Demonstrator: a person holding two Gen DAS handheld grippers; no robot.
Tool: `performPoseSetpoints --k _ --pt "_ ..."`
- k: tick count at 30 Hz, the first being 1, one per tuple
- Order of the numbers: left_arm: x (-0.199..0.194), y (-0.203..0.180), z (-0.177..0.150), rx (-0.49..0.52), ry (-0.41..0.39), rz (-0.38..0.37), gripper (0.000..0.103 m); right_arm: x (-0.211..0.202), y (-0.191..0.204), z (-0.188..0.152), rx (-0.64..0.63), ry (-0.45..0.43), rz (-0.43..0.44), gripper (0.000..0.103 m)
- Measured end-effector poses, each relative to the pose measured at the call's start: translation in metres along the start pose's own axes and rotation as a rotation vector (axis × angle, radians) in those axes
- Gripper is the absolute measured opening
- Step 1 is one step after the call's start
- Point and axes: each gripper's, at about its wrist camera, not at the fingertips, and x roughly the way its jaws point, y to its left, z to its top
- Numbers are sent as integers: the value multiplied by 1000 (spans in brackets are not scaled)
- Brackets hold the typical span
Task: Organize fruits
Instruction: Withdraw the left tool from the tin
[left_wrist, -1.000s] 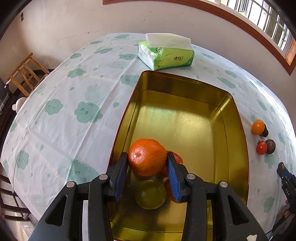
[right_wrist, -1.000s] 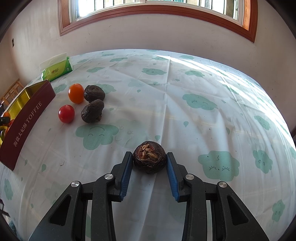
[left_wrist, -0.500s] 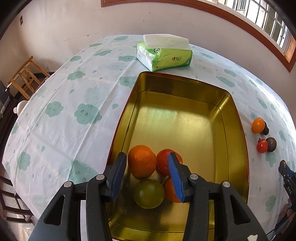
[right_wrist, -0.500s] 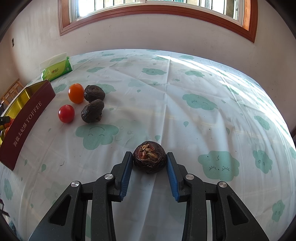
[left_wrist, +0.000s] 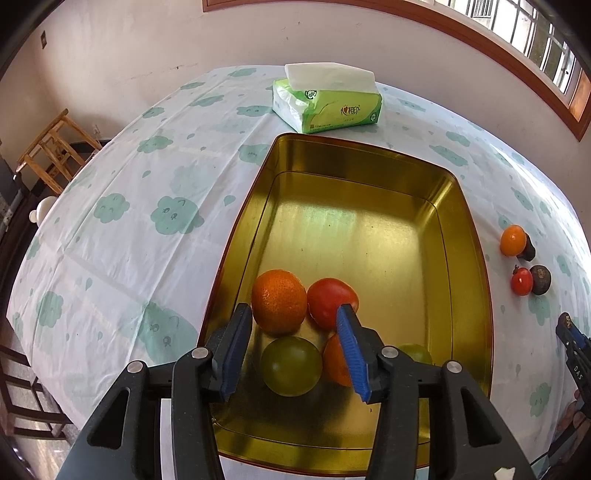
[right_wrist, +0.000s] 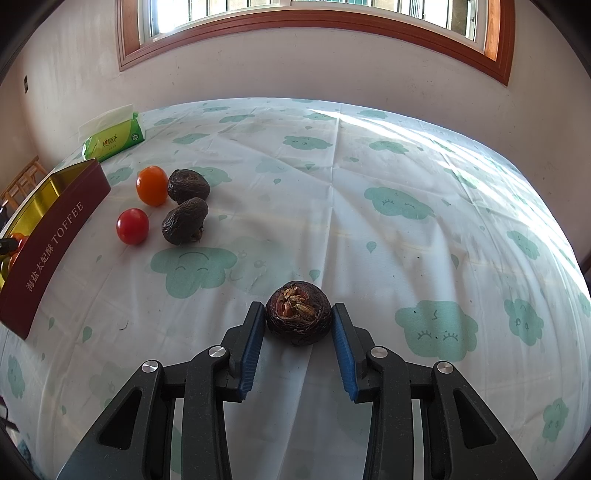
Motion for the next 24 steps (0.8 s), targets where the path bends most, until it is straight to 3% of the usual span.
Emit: performPoseSetpoints --k 12,24 --pt "-9 -1 -9 23 -23 4 59 0 0 0 -1 0 -1 38" --pt "-20 2 -11 30 -47 -1 60 0 0 0 0 0 -1 38"
